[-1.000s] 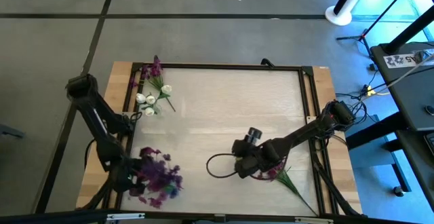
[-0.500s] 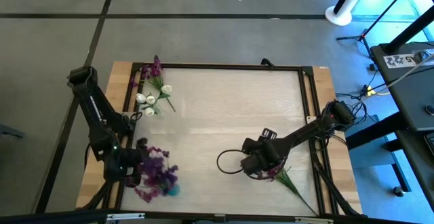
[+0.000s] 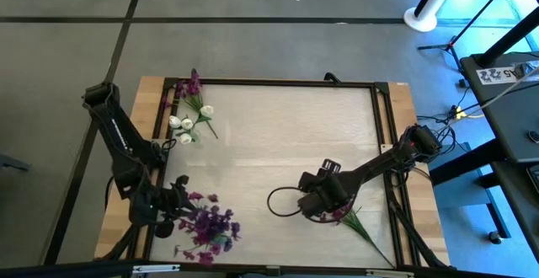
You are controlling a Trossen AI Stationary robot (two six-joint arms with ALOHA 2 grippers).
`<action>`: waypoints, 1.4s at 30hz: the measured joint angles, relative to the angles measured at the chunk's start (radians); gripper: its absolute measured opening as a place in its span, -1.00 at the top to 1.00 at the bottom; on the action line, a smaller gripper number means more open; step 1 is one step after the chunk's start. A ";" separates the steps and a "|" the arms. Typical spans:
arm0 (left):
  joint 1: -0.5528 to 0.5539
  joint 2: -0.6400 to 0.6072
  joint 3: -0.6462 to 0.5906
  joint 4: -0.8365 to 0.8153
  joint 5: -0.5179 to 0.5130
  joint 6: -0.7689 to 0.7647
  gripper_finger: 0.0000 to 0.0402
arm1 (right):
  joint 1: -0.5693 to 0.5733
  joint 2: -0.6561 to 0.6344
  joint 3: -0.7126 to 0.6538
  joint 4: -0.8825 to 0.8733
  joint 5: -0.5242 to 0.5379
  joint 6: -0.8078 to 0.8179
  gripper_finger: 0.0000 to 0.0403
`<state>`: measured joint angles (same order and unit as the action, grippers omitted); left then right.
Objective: Sort flowers into vase by color
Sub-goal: Put the violet flower into the transparent blue vase
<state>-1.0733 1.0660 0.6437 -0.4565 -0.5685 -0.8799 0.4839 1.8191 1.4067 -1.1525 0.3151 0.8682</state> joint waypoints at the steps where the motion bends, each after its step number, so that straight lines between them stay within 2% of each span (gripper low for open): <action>1: 0.000 0.000 0.017 -0.034 0.002 0.000 0.71 | 0.000 0.000 0.005 -0.004 0.012 -0.010 -0.08; 5: 0.000 -0.002 0.120 -0.221 -0.003 -0.004 0.71 | 0.002 0.000 0.088 -0.111 0.072 -0.030 -0.08; 8: 0.000 -0.002 0.184 -0.304 -0.027 -0.005 0.71 | 0.002 0.000 0.163 -0.158 0.120 -0.031 -0.08; 15: 0.000 -0.005 0.266 -0.455 0.030 -0.010 0.71 | 0.002 -0.001 0.254 -0.162 0.111 -0.065 -0.08; 19: -0.005 -0.032 0.337 -0.612 0.043 -0.081 0.71 | 0.014 -0.001 0.264 -0.198 0.035 -0.057 -0.08; 22: -0.028 -0.076 0.346 -0.655 -0.012 -0.114 0.71 | 0.045 -0.001 0.242 -0.222 -0.001 -0.006 -0.08; 26: -0.077 -0.134 0.306 -0.658 -0.112 -0.163 0.71 | 0.106 -0.001 0.172 -0.296 -0.105 0.176 -0.08; 31: -0.114 -0.144 0.231 -0.617 -0.199 -0.206 0.71 | 0.210 -0.001 0.014 -0.239 -0.263 0.378 -0.11; 34: -0.114 -0.136 0.194 -0.575 -0.202 -0.210 0.71 | 0.250 0.000 -0.090 -0.180 -0.387 0.458 -0.24; 37: -0.114 -0.130 0.176 -0.560 -0.195 -0.236 0.71 | 0.259 0.000 -0.148 -0.129 -0.517 0.504 -0.46; 42: -0.114 -0.130 0.164 -0.557 -0.187 -0.291 0.71 | 0.285 0.000 -0.168 -0.028 -0.600 0.496 -0.80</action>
<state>-1.1875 0.9356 0.8072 -1.0135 -0.7558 -1.1705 0.7691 1.8187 1.2383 -1.1803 -0.2852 1.3642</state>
